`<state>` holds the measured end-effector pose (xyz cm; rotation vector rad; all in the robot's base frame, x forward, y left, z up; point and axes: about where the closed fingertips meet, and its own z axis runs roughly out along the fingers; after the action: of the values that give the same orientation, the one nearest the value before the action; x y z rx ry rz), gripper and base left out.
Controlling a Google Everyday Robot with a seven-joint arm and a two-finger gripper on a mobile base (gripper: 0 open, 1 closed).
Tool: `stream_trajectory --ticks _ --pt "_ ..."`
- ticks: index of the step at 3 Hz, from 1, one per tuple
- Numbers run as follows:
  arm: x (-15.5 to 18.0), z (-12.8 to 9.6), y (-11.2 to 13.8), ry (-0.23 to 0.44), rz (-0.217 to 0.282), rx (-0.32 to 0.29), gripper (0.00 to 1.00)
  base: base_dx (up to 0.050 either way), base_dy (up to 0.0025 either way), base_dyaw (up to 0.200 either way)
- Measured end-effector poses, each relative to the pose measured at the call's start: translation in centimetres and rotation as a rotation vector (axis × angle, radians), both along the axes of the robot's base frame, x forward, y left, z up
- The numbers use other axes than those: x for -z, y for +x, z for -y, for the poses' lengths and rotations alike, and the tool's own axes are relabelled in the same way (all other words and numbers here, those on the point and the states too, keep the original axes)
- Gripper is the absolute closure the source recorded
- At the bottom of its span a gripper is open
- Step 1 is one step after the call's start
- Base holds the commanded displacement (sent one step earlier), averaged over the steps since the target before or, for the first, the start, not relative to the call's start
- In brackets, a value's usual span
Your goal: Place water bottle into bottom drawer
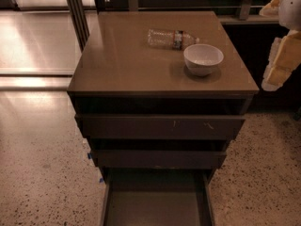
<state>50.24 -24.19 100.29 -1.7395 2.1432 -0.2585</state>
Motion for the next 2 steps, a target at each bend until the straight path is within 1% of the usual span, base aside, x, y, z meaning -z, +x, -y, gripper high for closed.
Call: stream_trajectory --ticks 1,2 --pt "-1.5 -0.1 5.1 -0.022 0.032 -0.056 0.00 0.000 0.00000 0.000" --pt "-1.1 -1.9 10.5 -0.005 0.014 -0.099 0.00 0.000 0.00000 0.000"
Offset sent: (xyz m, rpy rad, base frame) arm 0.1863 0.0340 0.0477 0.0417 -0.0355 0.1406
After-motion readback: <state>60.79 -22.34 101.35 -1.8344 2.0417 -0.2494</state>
